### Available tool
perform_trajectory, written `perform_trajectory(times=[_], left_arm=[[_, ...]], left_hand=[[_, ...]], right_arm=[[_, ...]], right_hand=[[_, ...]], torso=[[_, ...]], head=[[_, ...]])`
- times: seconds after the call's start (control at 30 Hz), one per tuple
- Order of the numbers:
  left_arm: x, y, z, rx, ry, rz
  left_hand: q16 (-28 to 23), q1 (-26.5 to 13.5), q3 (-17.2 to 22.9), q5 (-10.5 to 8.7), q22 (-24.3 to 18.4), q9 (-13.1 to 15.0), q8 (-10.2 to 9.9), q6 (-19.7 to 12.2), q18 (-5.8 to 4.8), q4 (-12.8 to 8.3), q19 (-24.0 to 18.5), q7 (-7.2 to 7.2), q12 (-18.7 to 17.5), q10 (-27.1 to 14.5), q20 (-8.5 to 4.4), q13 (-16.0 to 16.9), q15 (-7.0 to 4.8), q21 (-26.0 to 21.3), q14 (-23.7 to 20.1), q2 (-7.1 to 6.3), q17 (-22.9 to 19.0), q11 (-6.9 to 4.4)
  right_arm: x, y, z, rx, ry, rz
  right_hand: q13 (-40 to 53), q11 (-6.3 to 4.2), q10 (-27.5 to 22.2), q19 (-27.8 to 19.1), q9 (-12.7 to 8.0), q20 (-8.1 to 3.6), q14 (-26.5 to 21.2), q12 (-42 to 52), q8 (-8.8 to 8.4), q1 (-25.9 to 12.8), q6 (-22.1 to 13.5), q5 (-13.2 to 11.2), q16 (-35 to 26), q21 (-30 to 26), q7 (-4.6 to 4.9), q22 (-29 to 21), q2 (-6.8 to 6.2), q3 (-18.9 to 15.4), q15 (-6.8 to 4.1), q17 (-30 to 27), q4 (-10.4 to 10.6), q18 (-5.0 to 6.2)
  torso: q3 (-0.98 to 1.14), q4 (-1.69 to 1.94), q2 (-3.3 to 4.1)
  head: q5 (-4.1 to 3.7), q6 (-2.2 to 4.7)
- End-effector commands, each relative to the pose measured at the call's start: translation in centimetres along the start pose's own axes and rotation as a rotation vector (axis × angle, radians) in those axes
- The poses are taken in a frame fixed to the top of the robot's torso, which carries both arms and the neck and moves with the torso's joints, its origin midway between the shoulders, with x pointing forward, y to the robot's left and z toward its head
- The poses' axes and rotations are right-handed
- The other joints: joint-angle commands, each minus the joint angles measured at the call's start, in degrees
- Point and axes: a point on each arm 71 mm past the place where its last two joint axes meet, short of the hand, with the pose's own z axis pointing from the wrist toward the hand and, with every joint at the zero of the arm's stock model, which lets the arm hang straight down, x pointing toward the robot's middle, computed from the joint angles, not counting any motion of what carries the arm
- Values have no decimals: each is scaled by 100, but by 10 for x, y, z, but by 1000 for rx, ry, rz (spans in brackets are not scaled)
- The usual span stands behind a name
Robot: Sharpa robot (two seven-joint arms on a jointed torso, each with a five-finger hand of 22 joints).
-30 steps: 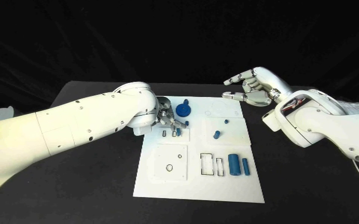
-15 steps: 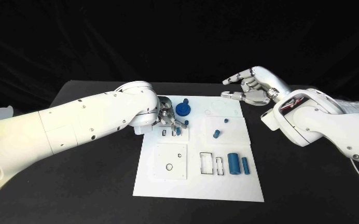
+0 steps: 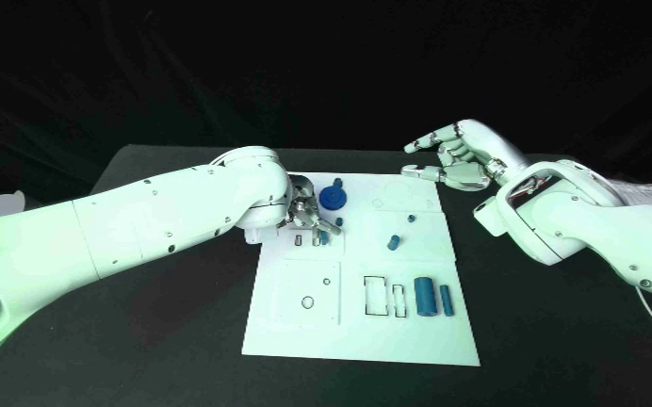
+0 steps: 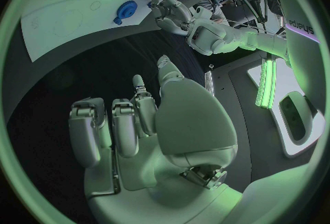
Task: Assemble the parts on the task board
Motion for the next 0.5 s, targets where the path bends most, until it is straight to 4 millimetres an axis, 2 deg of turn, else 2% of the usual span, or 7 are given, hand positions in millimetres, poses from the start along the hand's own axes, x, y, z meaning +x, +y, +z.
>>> perform_trajectory(times=[0.03, 0.5], left_arm=[[2, -2, 0, 2, 19, 21], [3, -3, 2, 3, 30, 18]], left_hand=[[18, 92, 40, 35, 289, 16, 39, -59, -99, -11, 71, -3, 29, 27, -11, 7, -20, 28, 604, 1, 1510, -3], [18, 435, 344, 48, 290, 120, 34, -99, -96, -59, 60, -19, 38, 32, -21, 26, -32, 26, 604, 116, 1510, -17]], right_arm=[[2, 1, 0, -9, 13, -5], [2, 1, 1, -8, 16, -4]], right_hand=[[728, 1, 2, 492, 5, 35, 608, -19, 15, 0, 42, 37, 36, -24, 13, 1304, 71, -41, 14, 1509, -8, -30], [726, 0, 1, 490, 6, 35, 607, -22, 17, 1, 49, 49, 35, -27, 11, 1300, 74, -48, 13, 1508, -8, -30]], torso=[[1, -3, 0], [0, 0, 3]], head=[[2, -3], [-7, -16]])
